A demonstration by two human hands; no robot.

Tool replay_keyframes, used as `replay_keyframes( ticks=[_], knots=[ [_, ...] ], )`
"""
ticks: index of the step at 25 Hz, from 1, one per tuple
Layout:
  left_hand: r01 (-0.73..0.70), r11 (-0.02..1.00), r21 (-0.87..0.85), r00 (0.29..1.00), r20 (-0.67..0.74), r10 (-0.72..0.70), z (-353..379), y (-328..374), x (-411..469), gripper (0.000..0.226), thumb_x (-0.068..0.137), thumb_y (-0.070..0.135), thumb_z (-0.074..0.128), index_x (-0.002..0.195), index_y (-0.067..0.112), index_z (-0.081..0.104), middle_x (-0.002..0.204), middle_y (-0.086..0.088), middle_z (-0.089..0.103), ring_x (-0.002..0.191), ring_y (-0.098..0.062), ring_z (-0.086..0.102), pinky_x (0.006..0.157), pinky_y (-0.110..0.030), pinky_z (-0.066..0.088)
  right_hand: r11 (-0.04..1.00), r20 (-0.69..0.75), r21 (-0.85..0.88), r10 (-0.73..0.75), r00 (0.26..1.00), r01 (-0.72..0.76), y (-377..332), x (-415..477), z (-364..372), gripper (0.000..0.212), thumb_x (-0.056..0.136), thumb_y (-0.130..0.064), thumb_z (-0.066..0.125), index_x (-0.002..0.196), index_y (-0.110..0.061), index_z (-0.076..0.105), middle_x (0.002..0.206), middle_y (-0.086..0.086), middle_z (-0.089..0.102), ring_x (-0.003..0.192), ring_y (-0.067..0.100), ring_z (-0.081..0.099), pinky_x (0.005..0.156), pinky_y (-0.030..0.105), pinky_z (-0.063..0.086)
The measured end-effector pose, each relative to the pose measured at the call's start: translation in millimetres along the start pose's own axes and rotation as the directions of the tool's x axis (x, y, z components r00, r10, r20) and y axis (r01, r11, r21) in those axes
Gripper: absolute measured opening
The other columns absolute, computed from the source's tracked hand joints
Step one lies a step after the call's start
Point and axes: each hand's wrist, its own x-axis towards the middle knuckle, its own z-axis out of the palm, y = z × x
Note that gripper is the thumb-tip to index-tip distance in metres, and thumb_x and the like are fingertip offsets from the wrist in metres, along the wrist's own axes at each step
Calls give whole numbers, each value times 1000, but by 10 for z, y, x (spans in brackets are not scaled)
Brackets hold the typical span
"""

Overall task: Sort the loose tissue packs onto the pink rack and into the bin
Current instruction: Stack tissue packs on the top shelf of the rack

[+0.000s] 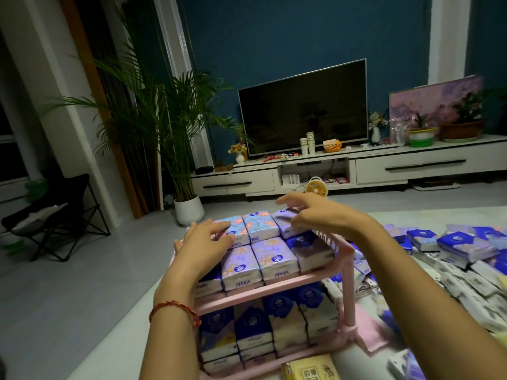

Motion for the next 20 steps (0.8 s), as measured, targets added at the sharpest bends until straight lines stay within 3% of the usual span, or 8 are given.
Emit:
replay_keyframes(
  ticks=[4,7,12,14,18,20],
  knots=[
    [-3,1000,-4,1000,1,3,-15,-1,-1,42,91,34,54,133,28,49,150,0,33,145,-22,9,116,-48,10,999,-41,-38,13,999,-15,57,-15,-28,45,83,-21,67,126,-24,56,139,0,47,125,19,44,92,28,37],
    [-15,999,-38,1000,-9,15,-8,-19,-17,41,91,33,55,131,29,51,150,0,33,145,-21,9,116,-47,11,1000,-78,-24,13,997,-14,47,-2,32,41,86,-20,65,126,-20,57,139,5,47,124,22,48,82,22,42],
    [-44,998,-47,999,-26,43,-10,-32,-35,39,91,32,55,130,27,53,148,-1,36,143,-21,16,115,-41,17,995,-77,-100,-14,997,6,35,33,78,36,89,-18,60,125,-20,58,140,3,47,128,21,42,88,25,35],
    [-48,998,-40,999,-9,48,-10,-41,-39,38,92,33,53,130,27,53,148,0,36,144,-21,14,116,-44,14,993,-76,-117,-18,997,9,46,43,86,36,89,-19,60,125,-21,58,140,2,47,127,20,42,88,25,34],
    [6,998,-63,1000,-10,-7,-80,18,-86,40,99,42,29,129,30,52,151,6,30,145,-15,-2,112,-48,-16,994,-167,-83,-81,983,68,37,40,111,37,91,-25,55,129,-24,53,141,-1,46,127,15,41,94,25,35],
    [15,990,-143,999,-38,-21,-172,26,-101,42,100,40,25,134,29,47,151,4,30,144,-13,6,115,-45,-6,991,-216,-65,-129,968,118,-4,34,102,40,91,-25,55,131,-24,50,142,-3,43,130,14,38,98,25,32]
  ],
)
